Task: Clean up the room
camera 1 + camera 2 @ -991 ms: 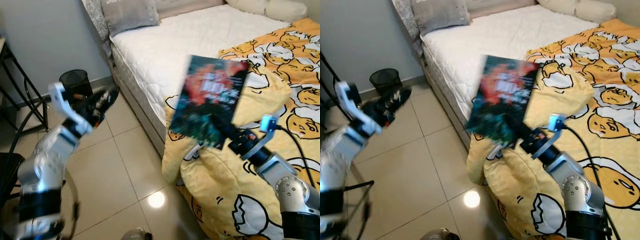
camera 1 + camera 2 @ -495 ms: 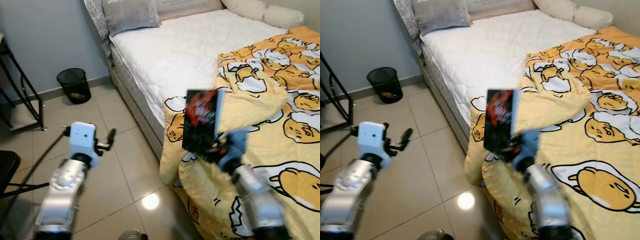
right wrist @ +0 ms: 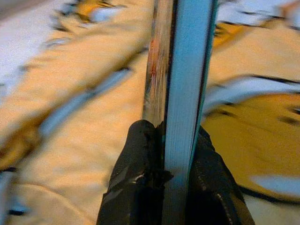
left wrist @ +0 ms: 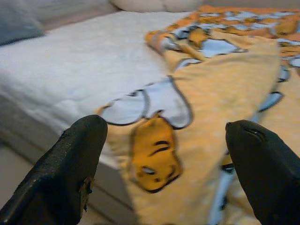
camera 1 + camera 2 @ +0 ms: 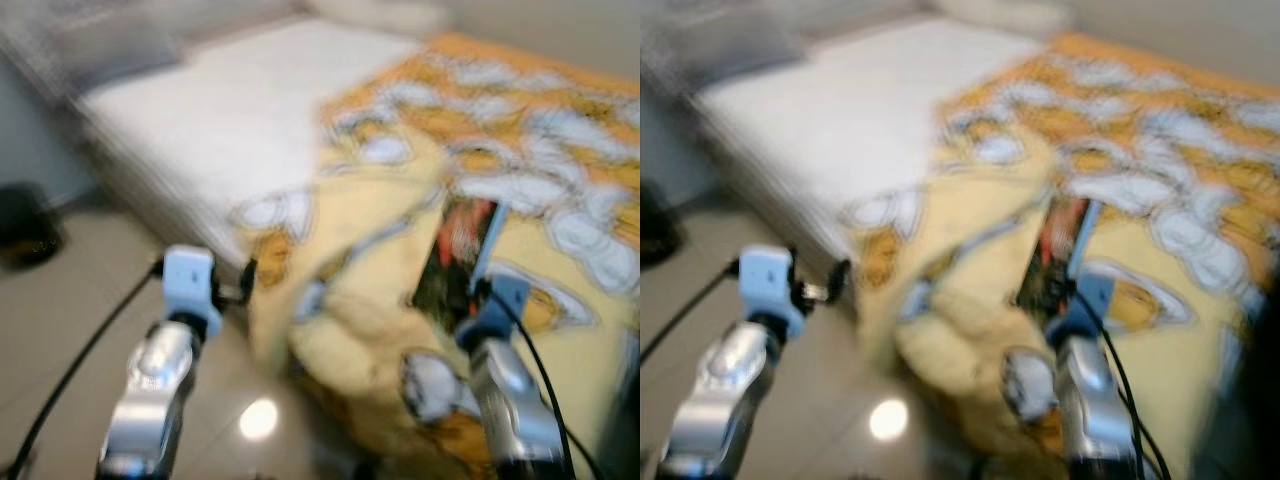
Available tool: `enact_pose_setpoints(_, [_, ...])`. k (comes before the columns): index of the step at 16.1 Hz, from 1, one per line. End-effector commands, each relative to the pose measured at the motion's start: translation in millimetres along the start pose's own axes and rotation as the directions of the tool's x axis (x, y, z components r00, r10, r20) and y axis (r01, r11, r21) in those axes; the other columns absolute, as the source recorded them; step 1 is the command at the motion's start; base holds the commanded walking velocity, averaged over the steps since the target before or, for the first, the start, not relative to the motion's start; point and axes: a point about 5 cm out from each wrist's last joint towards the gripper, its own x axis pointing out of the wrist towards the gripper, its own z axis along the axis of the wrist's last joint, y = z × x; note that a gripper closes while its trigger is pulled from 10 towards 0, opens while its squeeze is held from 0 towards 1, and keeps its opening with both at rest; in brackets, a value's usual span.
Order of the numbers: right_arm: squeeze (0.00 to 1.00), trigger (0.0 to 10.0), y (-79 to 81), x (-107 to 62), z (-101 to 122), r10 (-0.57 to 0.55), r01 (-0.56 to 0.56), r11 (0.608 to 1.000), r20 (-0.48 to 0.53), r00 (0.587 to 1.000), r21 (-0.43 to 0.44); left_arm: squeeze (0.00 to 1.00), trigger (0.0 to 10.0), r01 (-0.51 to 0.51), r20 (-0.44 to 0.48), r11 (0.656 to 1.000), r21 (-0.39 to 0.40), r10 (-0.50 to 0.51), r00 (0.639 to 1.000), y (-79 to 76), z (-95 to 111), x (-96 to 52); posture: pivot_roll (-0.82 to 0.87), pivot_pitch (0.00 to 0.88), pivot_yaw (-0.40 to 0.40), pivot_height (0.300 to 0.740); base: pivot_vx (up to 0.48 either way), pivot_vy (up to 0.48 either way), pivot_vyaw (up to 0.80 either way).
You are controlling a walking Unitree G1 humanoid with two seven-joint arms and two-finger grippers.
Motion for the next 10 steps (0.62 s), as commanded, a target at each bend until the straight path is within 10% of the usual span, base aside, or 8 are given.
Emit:
enact_pose_setpoints(1, [0.0, 10.0, 13.2, 4.2, 8.8, 0.055, -0.055, 0.998, 0.034, 0.998, -0.008, 0.0, 10.0, -0.036, -0.005, 0.999, 0.018, 0.036, 0.999, 6.5, 1.1, -2.2, -0.01, 0.0, -0.009, 0.74, 0.0, 0.0, -0.8])
enact_pose_setpoints(10, [0.0, 10.0, 25.4, 8.9, 28.7, 0.012, 0.002, 0.997, 0.168, 0.986, -0.083, 0.0, 10.0, -0.039, -0.015, 0.993, 0.108, 0.04, 0.999, 14.0, 7.9, 5.2, -0.03, 0.0, 0.026, 0.74, 0.0, 0.1, -0.8])
